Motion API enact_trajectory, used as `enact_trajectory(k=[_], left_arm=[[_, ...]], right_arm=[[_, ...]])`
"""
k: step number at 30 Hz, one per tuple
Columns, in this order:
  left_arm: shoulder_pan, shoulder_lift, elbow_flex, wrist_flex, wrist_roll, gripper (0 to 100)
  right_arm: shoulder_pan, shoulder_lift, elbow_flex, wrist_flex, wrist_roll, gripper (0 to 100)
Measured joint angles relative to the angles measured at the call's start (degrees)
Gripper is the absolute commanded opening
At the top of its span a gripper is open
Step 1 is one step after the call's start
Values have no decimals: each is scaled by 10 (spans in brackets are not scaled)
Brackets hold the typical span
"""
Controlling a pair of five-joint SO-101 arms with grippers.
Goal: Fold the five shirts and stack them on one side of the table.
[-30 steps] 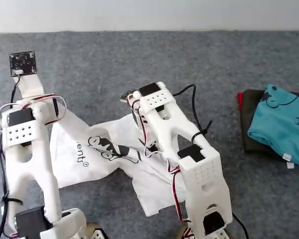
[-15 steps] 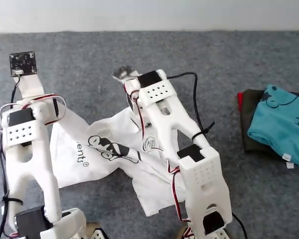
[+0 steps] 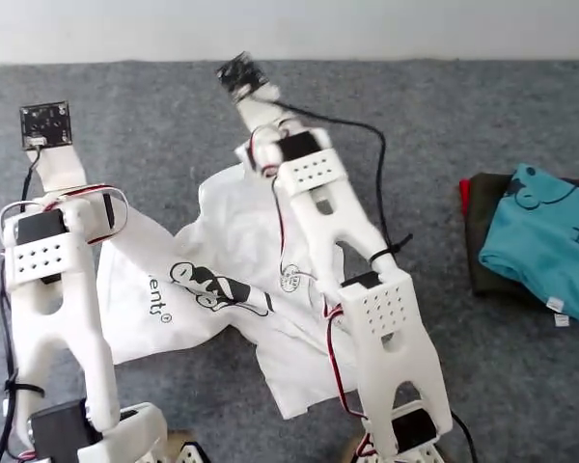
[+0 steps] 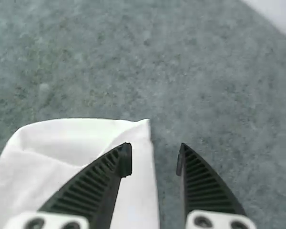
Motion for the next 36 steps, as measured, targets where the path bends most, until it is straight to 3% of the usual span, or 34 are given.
enact_trajectory(k=[4, 8, 11, 12, 24, 36], left_arm=[[0, 0, 0, 0, 0, 13], [0, 0, 0, 0, 0, 13], [0, 0, 0, 0, 0, 13], [0, 0, 0, 0, 0, 13], [0, 0, 0, 5, 0, 13], [0, 0, 0, 40, 0, 13]], right_arm=[[34, 18, -98, 78, -1, 172], [34, 20, -149, 243, 61, 161], [32, 26, -157, 385, 122, 13], [31, 34, -157, 415, 131, 4], [35, 109, -85, 435, 134, 7], [60, -142, 327, 435, 203, 8]])
